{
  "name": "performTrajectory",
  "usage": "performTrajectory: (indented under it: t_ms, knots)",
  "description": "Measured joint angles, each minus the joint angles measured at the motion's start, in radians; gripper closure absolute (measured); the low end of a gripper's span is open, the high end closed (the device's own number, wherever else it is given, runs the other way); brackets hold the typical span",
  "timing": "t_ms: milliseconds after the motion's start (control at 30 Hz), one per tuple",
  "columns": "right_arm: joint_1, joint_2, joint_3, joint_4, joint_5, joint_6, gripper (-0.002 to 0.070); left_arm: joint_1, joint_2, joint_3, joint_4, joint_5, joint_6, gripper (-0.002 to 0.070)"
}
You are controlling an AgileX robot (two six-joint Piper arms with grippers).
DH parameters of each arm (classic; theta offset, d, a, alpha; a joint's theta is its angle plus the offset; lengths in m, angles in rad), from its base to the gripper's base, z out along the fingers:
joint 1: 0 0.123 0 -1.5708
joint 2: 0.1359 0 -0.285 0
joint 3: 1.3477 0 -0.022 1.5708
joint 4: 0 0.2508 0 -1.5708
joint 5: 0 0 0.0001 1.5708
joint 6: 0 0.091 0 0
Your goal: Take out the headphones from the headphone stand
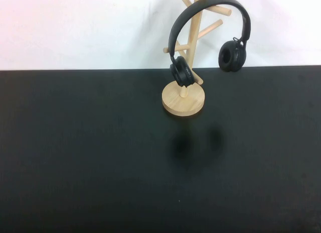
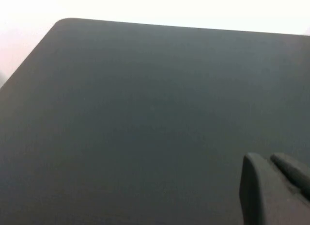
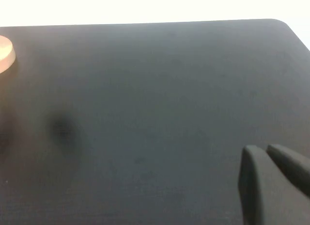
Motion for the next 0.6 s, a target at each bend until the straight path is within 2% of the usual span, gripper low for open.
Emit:
performTrajectory:
  t_ms: [600]
  knots:
    - [0.0, 0.002, 0.0, -0.01, -0.004, 0.0, 0.0685, 0.0, 0.0, 0.0, 0.0, 0.0, 0.0, 0.0679]
